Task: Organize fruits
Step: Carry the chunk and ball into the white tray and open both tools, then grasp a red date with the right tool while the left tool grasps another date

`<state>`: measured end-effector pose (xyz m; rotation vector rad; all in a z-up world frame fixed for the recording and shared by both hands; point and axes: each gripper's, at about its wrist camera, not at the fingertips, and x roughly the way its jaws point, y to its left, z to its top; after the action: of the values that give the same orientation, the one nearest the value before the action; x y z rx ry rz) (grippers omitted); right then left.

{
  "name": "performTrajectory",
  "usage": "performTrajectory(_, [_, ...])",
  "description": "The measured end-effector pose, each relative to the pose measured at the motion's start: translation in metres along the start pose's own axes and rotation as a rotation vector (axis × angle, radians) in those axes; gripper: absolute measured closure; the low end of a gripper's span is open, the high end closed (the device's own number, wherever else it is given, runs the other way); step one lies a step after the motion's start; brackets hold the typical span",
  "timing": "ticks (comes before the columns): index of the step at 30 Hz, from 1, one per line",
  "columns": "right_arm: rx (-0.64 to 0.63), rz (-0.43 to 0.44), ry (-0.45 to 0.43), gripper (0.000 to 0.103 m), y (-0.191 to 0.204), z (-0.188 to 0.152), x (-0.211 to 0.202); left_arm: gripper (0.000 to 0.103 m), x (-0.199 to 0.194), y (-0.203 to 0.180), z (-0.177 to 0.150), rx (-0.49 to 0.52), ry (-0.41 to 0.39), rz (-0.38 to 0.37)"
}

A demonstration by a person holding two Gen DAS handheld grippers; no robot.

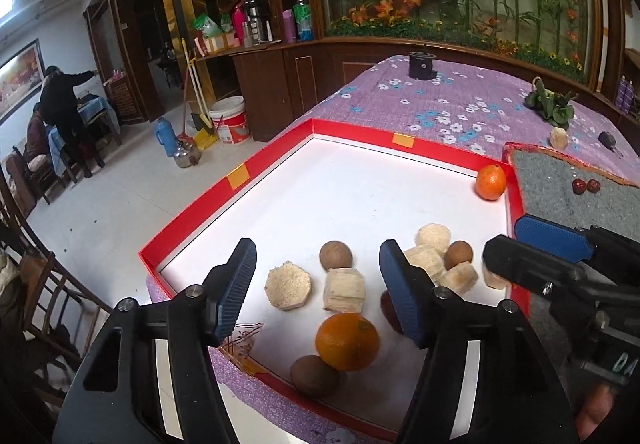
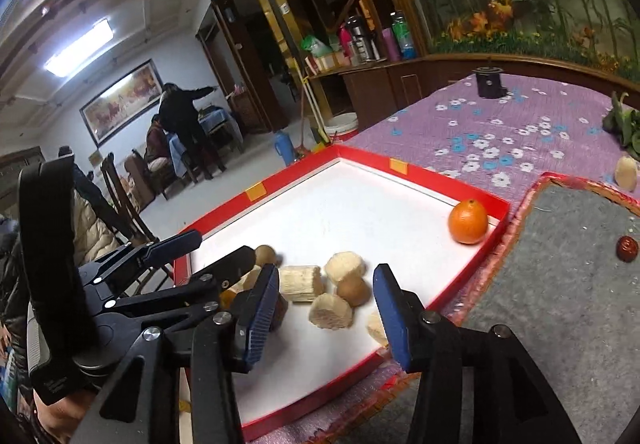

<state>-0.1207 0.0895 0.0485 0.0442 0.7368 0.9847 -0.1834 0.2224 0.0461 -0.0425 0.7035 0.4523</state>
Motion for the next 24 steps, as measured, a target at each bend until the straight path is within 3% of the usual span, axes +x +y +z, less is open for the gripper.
performTrajectory(3, [0.072, 0.014, -0.004, 0.056, -0.021, 0.001, -0.012, 0.039, -0.003, -0.008, 0.0, 0.029, -0.003, -0.006])
performTrajectory(5, [0.101, -0.026, -0.009, 0.056, -0.042, 0.003, -0.025, 0.039, -0.004, -0.017, 0.001, 0.053, -0.003, -0.022])
performTrajectory(11, [0.185, -0.267, -0.044, 0.056, -0.132, 0.015, -0.087, 0.039, -0.016, -0.05, 0.011, 0.121, -0.035, -0.092])
performTrajectory(15, [0.213, -0.438, 0.033, 0.055, -0.193, 0.024, -0.1, 0.039, -0.026, -0.086, 0.026, 0.186, -0.061, -0.169])
performTrajectory(19, [0.218, -0.467, 0.076, 0.055, -0.224, 0.027, -0.093, 0.039, -0.036, -0.118, 0.042, 0.227, -0.07, -0.259])
performTrajectory(24, [0.184, -0.475, 0.12, 0.065, -0.229, 0.021, -0.067, 0.039, -0.034, -0.148, 0.05, 0.273, -0.055, -0.269])
